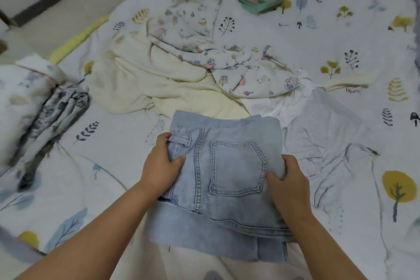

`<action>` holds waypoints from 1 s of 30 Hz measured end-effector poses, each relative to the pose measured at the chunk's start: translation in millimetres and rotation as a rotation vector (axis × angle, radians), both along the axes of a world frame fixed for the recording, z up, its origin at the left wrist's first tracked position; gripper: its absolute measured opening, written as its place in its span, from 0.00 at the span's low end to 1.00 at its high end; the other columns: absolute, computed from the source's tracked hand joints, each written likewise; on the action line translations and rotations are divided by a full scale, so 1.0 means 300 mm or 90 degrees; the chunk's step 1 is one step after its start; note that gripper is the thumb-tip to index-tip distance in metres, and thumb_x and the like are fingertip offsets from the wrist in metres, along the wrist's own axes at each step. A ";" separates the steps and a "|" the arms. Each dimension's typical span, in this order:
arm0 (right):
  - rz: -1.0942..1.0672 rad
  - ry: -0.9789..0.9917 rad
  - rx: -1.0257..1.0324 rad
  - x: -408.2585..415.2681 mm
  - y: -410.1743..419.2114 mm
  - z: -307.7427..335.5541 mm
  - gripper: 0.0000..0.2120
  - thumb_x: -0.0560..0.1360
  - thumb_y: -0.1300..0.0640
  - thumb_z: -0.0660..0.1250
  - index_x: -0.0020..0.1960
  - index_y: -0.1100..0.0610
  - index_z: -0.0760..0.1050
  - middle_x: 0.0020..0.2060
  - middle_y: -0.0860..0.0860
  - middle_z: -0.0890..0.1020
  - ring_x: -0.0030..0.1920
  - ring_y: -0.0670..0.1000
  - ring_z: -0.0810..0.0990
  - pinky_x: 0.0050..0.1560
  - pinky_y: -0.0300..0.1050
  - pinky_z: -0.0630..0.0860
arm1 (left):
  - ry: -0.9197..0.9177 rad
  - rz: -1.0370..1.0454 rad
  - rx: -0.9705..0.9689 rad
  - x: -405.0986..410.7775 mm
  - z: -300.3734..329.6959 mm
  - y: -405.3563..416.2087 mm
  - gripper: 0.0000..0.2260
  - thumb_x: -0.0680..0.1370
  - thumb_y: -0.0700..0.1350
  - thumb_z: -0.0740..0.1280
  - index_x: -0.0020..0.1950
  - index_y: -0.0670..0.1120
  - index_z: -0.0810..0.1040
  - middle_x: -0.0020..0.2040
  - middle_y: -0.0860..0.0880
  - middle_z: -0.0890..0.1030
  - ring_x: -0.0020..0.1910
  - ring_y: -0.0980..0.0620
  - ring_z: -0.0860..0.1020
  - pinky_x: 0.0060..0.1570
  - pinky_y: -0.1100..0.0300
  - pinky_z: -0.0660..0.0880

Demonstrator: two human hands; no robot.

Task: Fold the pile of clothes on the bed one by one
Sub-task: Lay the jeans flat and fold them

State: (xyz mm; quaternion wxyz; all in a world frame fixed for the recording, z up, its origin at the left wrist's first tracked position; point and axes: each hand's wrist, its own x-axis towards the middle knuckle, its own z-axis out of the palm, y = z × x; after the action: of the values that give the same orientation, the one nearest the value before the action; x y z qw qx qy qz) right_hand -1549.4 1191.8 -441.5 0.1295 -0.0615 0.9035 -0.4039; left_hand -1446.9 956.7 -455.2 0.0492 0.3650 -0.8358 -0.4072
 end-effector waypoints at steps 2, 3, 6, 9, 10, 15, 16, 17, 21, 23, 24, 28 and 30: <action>0.036 0.017 -0.004 -0.001 -0.033 0.072 0.08 0.75 0.61 0.64 0.53 0.56 0.71 0.36 0.44 0.75 0.35 0.42 0.72 0.31 0.35 0.64 | 0.009 0.027 -0.002 0.029 0.070 -0.016 0.26 0.73 0.40 0.69 0.68 0.45 0.63 0.61 0.44 0.76 0.55 0.43 0.76 0.44 0.61 0.65; 0.053 0.025 -0.006 0.000 -0.053 0.110 0.08 0.75 0.61 0.64 0.54 0.56 0.71 0.36 0.45 0.75 0.35 0.43 0.73 0.31 0.35 0.65 | 0.015 0.044 -0.004 0.046 0.104 -0.026 0.26 0.73 0.40 0.69 0.68 0.45 0.63 0.60 0.44 0.76 0.55 0.43 0.76 0.43 0.61 0.65; 0.103 0.046 -0.024 0.003 -0.131 0.222 0.11 0.75 0.61 0.64 0.57 0.56 0.71 0.39 0.46 0.75 0.37 0.45 0.73 0.33 0.37 0.66 | 0.038 0.100 -0.009 0.099 0.204 -0.074 0.27 0.72 0.41 0.70 0.68 0.45 0.63 0.60 0.44 0.76 0.56 0.42 0.76 0.44 0.61 0.64; 0.148 0.066 -0.026 0.011 -0.241 0.322 0.12 0.75 0.60 0.64 0.59 0.56 0.71 0.41 0.48 0.77 0.40 0.49 0.75 0.37 0.41 0.67 | 0.063 0.146 -0.009 0.161 0.290 -0.151 0.27 0.73 0.41 0.70 0.68 0.46 0.63 0.60 0.44 0.76 0.56 0.43 0.76 0.45 0.60 0.65; 0.163 0.073 -0.031 0.015 -0.284 0.352 0.12 0.75 0.59 0.65 0.58 0.55 0.71 0.42 0.49 0.78 0.40 0.49 0.75 0.37 0.41 0.67 | 0.070 0.161 -0.010 0.183 0.316 -0.182 0.26 0.73 0.41 0.70 0.68 0.46 0.63 0.60 0.45 0.76 0.55 0.44 0.76 0.44 0.60 0.65; 0.235 0.108 -0.047 0.063 -0.547 0.458 0.10 0.74 0.58 0.65 0.56 0.53 0.71 0.40 0.47 0.77 0.38 0.47 0.74 0.35 0.41 0.66 | 0.099 0.236 -0.030 0.305 0.413 -0.381 0.27 0.72 0.41 0.70 0.68 0.47 0.63 0.59 0.48 0.76 0.52 0.48 0.75 0.43 0.62 0.63; 0.248 0.116 -0.049 0.076 -0.608 0.470 0.10 0.74 0.58 0.65 0.54 0.52 0.70 0.38 0.45 0.76 0.36 0.44 0.73 0.33 0.39 0.65 | 0.106 0.249 -0.034 0.331 0.426 -0.430 0.27 0.72 0.41 0.70 0.68 0.47 0.63 0.58 0.49 0.75 0.51 0.50 0.74 0.43 0.62 0.63; 0.260 0.123 -0.048 0.091 -0.673 0.479 0.09 0.74 0.58 0.65 0.53 0.51 0.69 0.36 0.42 0.74 0.35 0.41 0.72 0.31 0.36 0.64 | 0.109 0.262 -0.035 0.359 0.437 -0.482 0.27 0.72 0.41 0.70 0.68 0.47 0.63 0.58 0.49 0.75 0.51 0.51 0.74 0.44 0.62 0.64; 0.312 0.128 -0.038 0.166 -0.945 0.504 0.08 0.73 0.58 0.65 0.50 0.51 0.69 0.35 0.41 0.73 0.35 0.46 0.72 0.31 0.37 0.64 | 0.089 0.319 -0.033 0.477 0.458 -0.699 0.26 0.73 0.42 0.70 0.67 0.48 0.63 0.58 0.45 0.77 0.53 0.44 0.77 0.44 0.59 0.67; 0.335 0.126 -0.028 0.204 -1.088 0.511 0.09 0.73 0.57 0.66 0.53 0.52 0.70 0.37 0.45 0.75 0.37 0.49 0.72 0.33 0.42 0.63 | 0.085 0.345 -0.035 0.532 0.461 -0.814 0.27 0.73 0.42 0.70 0.68 0.48 0.62 0.59 0.44 0.77 0.55 0.42 0.77 0.46 0.57 0.68; 0.348 0.127 -0.023 0.222 -1.161 0.511 0.10 0.73 0.58 0.66 0.54 0.53 0.71 0.38 0.47 0.76 0.38 0.50 0.73 0.35 0.43 0.63 | 0.083 0.358 -0.036 0.558 0.460 -0.869 0.27 0.73 0.42 0.70 0.68 0.47 0.62 0.60 0.44 0.77 0.56 0.42 0.76 0.47 0.57 0.69; 0.404 0.142 -0.003 0.277 -1.439 0.502 0.14 0.73 0.58 0.66 0.58 0.56 0.71 0.44 0.55 0.80 0.46 0.58 0.78 0.40 0.46 0.69 | 0.096 0.422 -0.039 0.643 0.448 -1.066 0.27 0.73 0.42 0.70 0.69 0.46 0.62 0.61 0.44 0.76 0.57 0.42 0.76 0.47 0.57 0.68; 0.435 0.158 0.007 0.295 -1.573 0.489 0.15 0.73 0.57 0.65 0.59 0.56 0.71 0.47 0.56 0.81 0.49 0.59 0.78 0.40 0.46 0.67 | 0.100 0.464 -0.048 0.676 0.432 -1.148 0.27 0.73 0.41 0.69 0.69 0.45 0.62 0.61 0.42 0.76 0.57 0.42 0.75 0.45 0.58 0.66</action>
State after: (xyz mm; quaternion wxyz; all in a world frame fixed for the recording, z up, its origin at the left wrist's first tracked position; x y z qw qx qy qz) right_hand -1460.9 719.8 -294.9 0.1467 -0.4079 0.8418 -0.3215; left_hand -1244.2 612.2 -325.6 0.2684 0.6041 -0.6590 -0.3588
